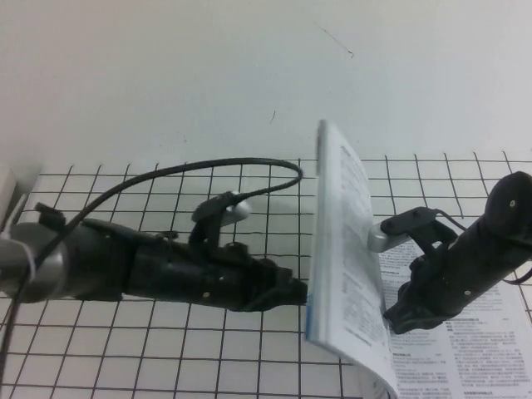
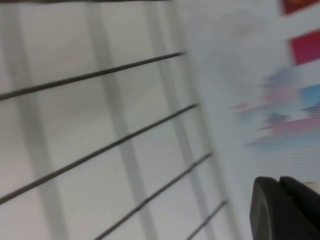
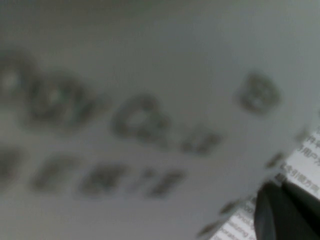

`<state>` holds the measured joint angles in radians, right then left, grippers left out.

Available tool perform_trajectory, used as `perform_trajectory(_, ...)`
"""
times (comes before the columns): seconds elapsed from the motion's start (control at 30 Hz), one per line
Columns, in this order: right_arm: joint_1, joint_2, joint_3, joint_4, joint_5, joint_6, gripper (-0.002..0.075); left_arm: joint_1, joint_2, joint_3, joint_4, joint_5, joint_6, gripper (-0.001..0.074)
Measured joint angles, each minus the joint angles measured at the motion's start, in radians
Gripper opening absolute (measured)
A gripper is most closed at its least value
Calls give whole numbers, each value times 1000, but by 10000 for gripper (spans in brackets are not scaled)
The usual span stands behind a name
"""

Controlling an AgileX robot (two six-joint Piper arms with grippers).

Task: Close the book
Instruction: 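Close the open booklet and leave it lying on the table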

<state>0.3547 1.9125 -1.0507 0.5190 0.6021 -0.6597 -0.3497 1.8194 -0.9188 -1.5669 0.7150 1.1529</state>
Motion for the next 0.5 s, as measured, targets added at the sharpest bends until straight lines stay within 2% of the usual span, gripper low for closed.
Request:
perform_trajectory(0.13,0,0,0,-7,0,0,-3,-106,2,-88,-12,28,5,-4)
perform_trajectory(0.23,0,0,0,-6,2,2,-3,-151,2,-155,15,33,-22,-4)
perform_trajectory(0.5,-7,-20,2,-26,26,33,-3,-159,11,-236,139,29,-145,-4)
